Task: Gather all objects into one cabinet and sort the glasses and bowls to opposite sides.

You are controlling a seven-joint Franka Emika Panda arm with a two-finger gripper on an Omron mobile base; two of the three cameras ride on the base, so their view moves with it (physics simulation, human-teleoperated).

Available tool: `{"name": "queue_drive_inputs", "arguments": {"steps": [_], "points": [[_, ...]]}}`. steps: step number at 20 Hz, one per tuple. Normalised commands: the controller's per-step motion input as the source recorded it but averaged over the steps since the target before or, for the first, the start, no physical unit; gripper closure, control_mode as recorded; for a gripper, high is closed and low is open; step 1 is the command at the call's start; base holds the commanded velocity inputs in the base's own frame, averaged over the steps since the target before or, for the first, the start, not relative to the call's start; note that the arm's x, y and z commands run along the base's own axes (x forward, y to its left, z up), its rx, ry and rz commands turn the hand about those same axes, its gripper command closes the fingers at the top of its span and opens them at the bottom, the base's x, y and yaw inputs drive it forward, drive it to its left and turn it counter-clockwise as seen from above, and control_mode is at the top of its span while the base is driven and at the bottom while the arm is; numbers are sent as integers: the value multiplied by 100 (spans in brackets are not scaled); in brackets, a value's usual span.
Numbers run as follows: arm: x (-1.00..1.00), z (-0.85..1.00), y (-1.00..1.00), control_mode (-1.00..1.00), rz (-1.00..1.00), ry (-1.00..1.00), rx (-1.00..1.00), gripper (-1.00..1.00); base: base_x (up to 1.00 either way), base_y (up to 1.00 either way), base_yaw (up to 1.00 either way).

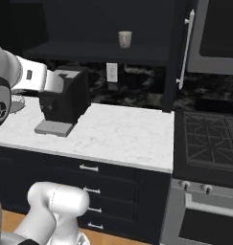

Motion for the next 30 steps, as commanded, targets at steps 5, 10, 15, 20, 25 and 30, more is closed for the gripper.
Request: {"name": "queue_drive_inputs", "arguments": {"steps": [5,10,15,20,25,30], "points": [[0,0,0,100,0,0,0,-100,46,10,-1],[0,0,0,100,0,0,0,-100,43,4,-2],[0,0,0,100,0,0,0,-100,43,0,-1],[0,0,0,100,0,0,0,-100,28,3,-1],[0,0,0,100,0,0,0,-100,33,1,-3],[0,0,0,100,0,0,0,-100,34,0,-3]]}}
